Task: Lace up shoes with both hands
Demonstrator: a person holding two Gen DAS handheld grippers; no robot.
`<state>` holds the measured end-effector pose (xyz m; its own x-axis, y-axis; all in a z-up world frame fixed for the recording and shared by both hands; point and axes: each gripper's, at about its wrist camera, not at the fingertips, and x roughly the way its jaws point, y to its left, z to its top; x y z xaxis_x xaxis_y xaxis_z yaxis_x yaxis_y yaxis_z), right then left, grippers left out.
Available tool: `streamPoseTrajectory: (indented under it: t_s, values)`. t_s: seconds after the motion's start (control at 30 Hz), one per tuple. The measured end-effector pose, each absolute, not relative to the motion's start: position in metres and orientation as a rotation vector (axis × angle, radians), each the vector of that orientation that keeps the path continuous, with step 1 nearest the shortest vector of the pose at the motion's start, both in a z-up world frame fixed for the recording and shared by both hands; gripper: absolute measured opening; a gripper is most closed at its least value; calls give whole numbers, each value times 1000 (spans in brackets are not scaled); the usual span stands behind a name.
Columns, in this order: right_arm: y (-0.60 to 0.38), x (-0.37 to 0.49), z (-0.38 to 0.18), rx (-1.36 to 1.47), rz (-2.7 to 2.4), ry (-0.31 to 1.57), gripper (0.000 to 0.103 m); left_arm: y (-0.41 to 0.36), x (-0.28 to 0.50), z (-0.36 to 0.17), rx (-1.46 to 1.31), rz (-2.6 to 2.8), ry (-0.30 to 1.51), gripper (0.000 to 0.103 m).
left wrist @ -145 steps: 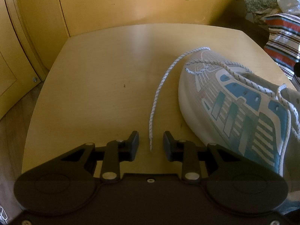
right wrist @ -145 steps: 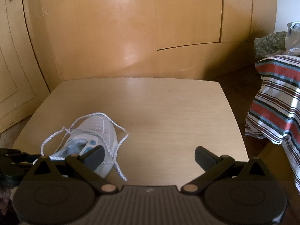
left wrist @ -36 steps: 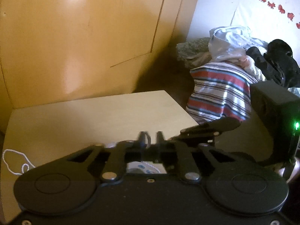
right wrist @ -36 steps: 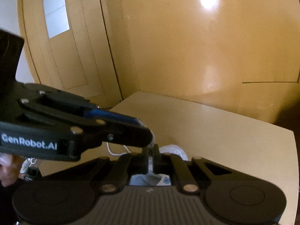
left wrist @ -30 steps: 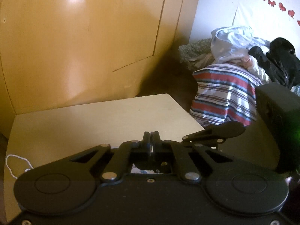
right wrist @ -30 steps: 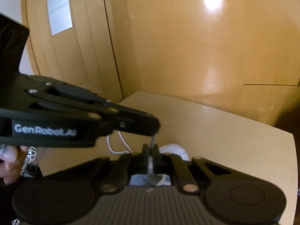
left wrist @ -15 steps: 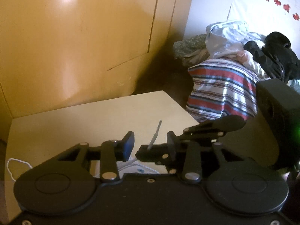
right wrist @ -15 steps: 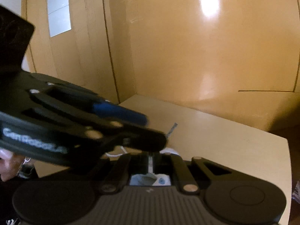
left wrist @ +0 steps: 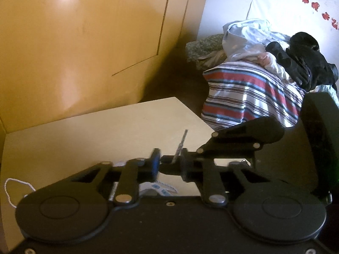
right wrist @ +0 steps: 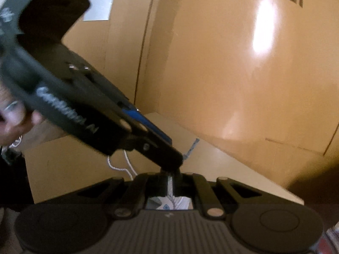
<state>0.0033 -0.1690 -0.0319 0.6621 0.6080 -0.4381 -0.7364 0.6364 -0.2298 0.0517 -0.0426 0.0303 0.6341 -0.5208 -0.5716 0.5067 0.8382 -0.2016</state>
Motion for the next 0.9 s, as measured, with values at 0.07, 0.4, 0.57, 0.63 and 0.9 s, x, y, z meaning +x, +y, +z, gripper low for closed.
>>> streamPoseTrajectory:
  t_s: [0.07,0.4,0.57,0.63,0.9]
  values:
    - [-169,0,-33,-426,787,327,4,-41,52,30,-36,-602,662,15]
    - [-160,-23,-36,-474,823,278,4,-41,51,31,-68,-595,656,14]
    - [-159,-26,-36,-431,810,293,4,-41,49,31,-87,-576,641,13]
    - [-158,-29,-35,-408,809,294,4,-41,49,31,-93,-567,636,13]
    - [-156,-40,-33,-341,800,302,4,-48,41,32,-36,-514,578,1]
